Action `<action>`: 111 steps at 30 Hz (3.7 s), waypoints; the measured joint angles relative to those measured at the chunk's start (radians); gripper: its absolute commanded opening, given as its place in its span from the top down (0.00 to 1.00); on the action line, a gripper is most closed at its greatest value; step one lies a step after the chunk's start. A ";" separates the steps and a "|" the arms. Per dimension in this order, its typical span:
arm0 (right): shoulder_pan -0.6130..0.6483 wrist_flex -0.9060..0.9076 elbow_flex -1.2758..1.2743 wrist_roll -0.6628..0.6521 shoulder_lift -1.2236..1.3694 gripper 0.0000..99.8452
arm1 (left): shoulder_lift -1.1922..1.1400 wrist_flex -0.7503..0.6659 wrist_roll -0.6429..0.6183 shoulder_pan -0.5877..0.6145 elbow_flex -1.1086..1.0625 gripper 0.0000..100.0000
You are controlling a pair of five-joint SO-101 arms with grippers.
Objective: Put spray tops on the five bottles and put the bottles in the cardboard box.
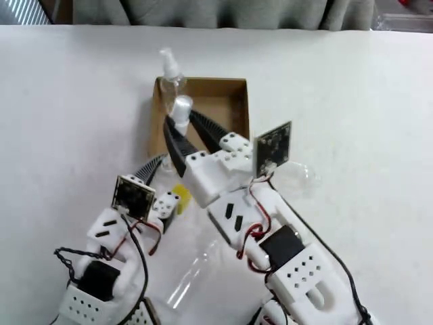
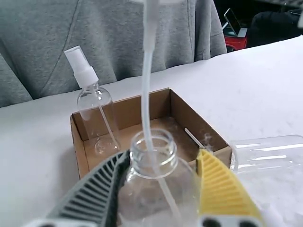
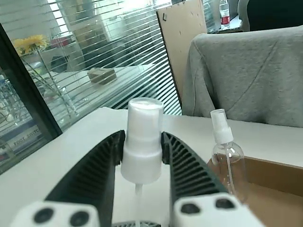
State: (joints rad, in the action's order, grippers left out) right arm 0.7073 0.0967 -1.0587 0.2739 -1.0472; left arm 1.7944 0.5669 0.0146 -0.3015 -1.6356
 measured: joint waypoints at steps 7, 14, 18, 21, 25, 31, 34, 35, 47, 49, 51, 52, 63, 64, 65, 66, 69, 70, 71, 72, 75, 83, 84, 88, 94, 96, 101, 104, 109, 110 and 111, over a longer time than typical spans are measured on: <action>0.011 0.000 -0.043 0.000 0.000 0.98 | 0.000 0.000 0.000 0.000 0.000 0.98; 0.015 0.000 -0.087 0.000 0.000 0.98 | 0.000 0.000 0.000 0.000 0.000 0.98; 0.015 0.000 -0.118 0.003 0.000 0.98 | 0.000 0.000 0.000 0.000 0.000 0.98; 0.017 0.000 -0.157 0.003 -0.032 0.98 | 0.000 0.000 0.000 -0.003 0.000 0.98; 0.017 0.000 -0.209 0.003 -0.130 0.98 | 0.000 0.000 0.000 -0.006 0.000 0.98; 0.017 0.000 -0.242 0.003 -0.186 0.98 | 0.000 0.000 0.000 -0.006 0.000 0.98; 0.026 0.000 -0.242 0.003 -0.186 0.98 | 0.000 0.000 0.000 -0.006 0.000 0.98; 0.034 0.000 -0.244 0.003 -0.186 0.98 | 0.000 0.000 0.000 -0.006 0.000 0.98; 0.057 0.000 -0.244 0.003 -0.117 0.95 | 0.000 0.000 0.000 -0.005 0.000 0.98; 0.057 0.000 -0.244 0.003 -0.117 0.89 | 0.000 0.000 0.000 -0.006 0.000 0.98; 0.058 0.000 -0.242 0.003 -0.117 0.81 | 0.000 0.000 0.000 -0.006 0.000 0.98; 0.063 0.000 -0.242 0.003 -0.117 0.78 | 0.000 0.000 0.000 -0.006 0.000 0.98; 0.060 0.000 -0.242 0.003 -0.178 0.70 | 0.000 0.000 0.000 -0.003 0.000 0.98; 0.060 0.000 -0.242 -0.006 -0.209 0.70 | 0.000 0.000 0.000 -0.003 0.000 0.98; 0.060 0.012 -0.242 -0.025 -0.245 0.70 | 0.000 0.000 0.000 -0.003 0.000 0.98; 0.060 0.040 -0.239 -0.043 -0.287 0.70 | 0.000 0.000 0.000 -0.003 0.000 0.98; 0.061 0.158 -0.210 -0.078 -0.414 0.70 | 0.000 0.000 0.000 -0.003 0.000 0.98; 0.061 0.207 -0.196 -0.084 -0.456 0.72 | 0.000 0.000 0.000 -0.003 0.000 0.98; 0.060 0.255 -0.183 -0.094 -0.494 0.76 | 0.000 0.000 0.000 -0.003 0.000 0.98; 0.058 0.302 -0.170 -0.103 -0.528 0.82 | 0.000 0.000 0.000 -0.003 0.000 0.98; 0.043 0.379 -0.161 -0.120 -0.560 1.00 | 0.000 -0.002 0.000 -0.003 0.000 0.98; -0.101 0.351 -0.189 -0.103 -0.486 0.98 | 0.000 -0.002 0.000 -0.003 0.000 0.98; -0.114 0.330 -0.193 -0.095 -0.442 0.98 | 0.000 -0.002 0.000 -0.003 0.000 0.98; -0.123 0.229 -0.195 -0.074 -0.296 0.98 | 0.000 -0.002 0.000 -0.003 0.000 0.98; -0.114 0.038 -0.195 -0.074 -0.046 0.98 | 0.000 -0.002 0.000 -0.003 0.000 0.98; -0.095 -0.006 -0.195 -0.074 0.015 0.98 | 0.000 -0.002 0.000 -0.003 0.000 0.98; -0.037 -0.026 -0.195 -0.069 0.031 0.98 | 0.000 -0.002 -0.002 0.000 0.000 0.98; -0.034 -0.026 -0.195 -0.069 0.018 0.98 | 0.000 -0.002 -0.003 0.000 0.000 0.98; -0.048 -0.026 -0.216 -0.069 0.006 0.98 | 0.000 -0.002 -0.002 0.000 0.000 0.98; -0.068 -0.026 -0.221 -0.069 0.006 0.98 | 0.000 -0.002 -0.002 0.000 0.000 0.98; -0.091 -0.026 -0.224 -0.069 0.006 0.98 | 0.000 -0.002 -0.002 0.000 0.000 0.98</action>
State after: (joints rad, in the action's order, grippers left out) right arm 0.6168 0.0706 -1.2827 0.2048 -1.0411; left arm 1.7944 0.5654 0.0130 -0.3015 -1.6356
